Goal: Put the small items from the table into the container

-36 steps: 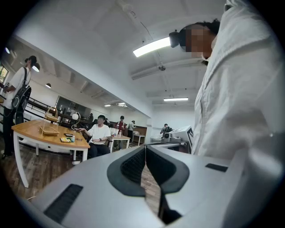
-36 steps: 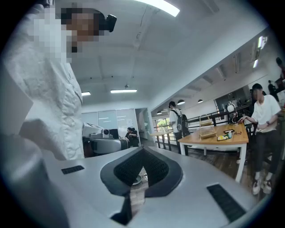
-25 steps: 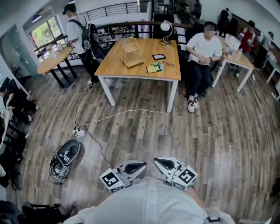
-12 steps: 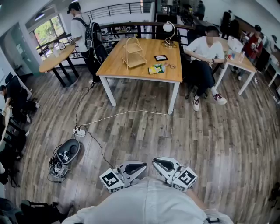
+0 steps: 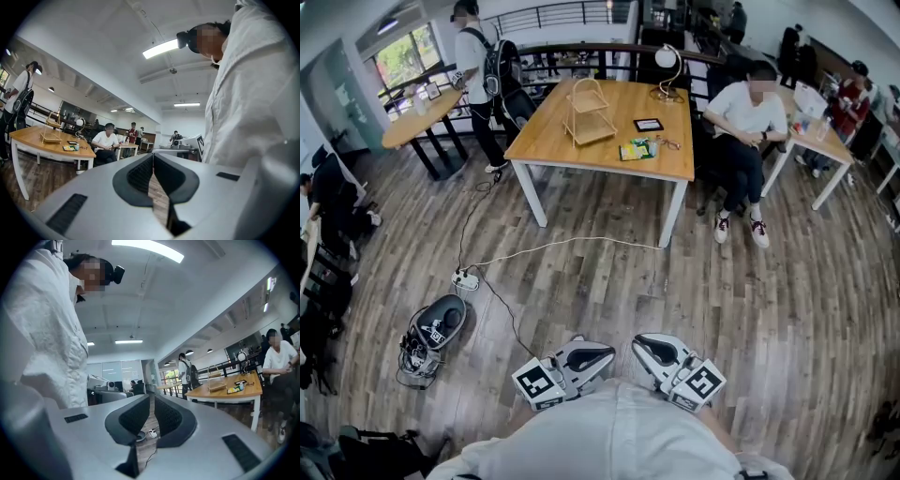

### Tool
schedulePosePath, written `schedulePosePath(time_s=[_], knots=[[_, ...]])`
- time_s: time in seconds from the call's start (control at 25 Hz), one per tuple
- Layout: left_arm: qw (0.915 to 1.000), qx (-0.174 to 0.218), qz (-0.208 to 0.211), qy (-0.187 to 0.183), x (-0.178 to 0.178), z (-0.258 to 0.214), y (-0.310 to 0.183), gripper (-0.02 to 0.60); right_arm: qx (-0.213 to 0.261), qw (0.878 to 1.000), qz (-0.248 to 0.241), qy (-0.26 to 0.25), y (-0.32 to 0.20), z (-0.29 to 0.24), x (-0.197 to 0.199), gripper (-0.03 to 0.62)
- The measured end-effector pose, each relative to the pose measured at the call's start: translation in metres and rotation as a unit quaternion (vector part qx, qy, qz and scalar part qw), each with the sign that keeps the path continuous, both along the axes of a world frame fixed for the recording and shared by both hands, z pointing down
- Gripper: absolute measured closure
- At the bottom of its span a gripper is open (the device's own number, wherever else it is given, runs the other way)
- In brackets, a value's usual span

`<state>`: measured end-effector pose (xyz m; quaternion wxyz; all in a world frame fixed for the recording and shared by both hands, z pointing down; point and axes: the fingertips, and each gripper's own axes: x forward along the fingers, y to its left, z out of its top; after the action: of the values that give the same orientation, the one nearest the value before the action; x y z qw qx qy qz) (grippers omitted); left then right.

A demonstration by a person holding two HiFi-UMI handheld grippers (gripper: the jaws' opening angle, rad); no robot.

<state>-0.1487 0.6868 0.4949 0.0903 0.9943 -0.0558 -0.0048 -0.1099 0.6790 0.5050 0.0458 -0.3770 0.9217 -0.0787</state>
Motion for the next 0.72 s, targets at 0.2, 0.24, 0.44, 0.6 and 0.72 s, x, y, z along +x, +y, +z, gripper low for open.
schedulePosePath(time_s=[0.2, 0.24, 0.44, 0.6, 0.72], knots=[[1.0, -0.001, 0.005, 0.007, 0.002, -0.001, -0.034, 0.574, 0.002, 1.0, 0.004, 0.002, -0.031, 0.001, -0.001, 0.576], [0.9999, 0.0, 0.006, 0.008, 0.003, -0.001, -0.043, 0.574, 0.002, 1.0, 0.006, 0.004, -0.039, 0.001, -0.001, 0.576], [0.9998, 0.007, 0.014, 0.01, 0.004, -0.003, -0.097, 0.574, 0.008, 1.0, 0.02, 0.01, -0.09, -0.003, 0.001, 0.576], [0.9996, 0.011, 0.02, 0.017, -0.001, -0.015, -0.144, 0.574, 0.014, 0.999, 0.028, 0.015, -0.136, -0.014, -0.004, 0.576], [0.9995, 0.011, 0.022, 0.019, -0.011, -0.021, -0.18, 0.574, 0.015, 0.999, 0.033, 0.016, -0.172, -0.021, -0.012, 0.576]])
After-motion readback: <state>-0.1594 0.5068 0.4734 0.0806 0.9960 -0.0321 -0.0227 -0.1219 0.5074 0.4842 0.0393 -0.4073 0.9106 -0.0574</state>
